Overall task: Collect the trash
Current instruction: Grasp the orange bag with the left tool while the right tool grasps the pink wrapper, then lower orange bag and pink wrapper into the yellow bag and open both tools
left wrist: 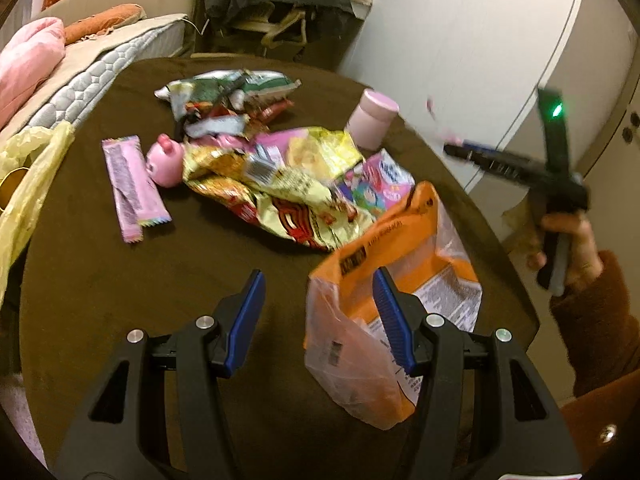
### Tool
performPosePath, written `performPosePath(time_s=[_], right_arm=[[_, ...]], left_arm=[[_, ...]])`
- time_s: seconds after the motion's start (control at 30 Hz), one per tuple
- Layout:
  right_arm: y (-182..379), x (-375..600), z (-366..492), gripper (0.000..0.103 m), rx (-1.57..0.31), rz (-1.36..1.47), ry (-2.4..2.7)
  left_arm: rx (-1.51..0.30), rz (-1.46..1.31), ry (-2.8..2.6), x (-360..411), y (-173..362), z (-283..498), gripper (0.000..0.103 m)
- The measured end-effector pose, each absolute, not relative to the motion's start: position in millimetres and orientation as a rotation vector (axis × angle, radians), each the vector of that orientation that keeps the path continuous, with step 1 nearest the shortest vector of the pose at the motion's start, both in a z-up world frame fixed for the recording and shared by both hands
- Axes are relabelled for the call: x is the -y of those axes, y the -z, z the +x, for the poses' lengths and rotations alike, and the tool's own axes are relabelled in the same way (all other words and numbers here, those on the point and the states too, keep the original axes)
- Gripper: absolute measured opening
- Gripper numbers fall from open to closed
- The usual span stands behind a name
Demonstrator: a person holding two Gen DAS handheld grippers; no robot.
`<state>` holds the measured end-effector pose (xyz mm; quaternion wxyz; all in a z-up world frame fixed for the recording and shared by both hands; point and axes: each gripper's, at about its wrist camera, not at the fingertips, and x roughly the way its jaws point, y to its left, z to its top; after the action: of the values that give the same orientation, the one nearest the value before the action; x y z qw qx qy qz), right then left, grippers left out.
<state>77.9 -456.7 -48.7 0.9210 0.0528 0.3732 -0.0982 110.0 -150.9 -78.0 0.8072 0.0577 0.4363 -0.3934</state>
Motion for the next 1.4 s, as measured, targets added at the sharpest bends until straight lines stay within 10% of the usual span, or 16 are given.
performPosePath(time_s=[0.33, 1.4], right_arm=[[19.8, 415.7, 71.8, 0.047, -0.709, 0.069, 0.127], [-47.6, 212.9, 164.5, 0.047, -0.604, -0.144, -0.267]], left_arm=[[-0.962, 0.136, 0.836, 147.2, 81.5, 102.7, 0.024], [-0.606, -0.102, 0.214, -88.4, -10.6, 178.6, 0.023]])
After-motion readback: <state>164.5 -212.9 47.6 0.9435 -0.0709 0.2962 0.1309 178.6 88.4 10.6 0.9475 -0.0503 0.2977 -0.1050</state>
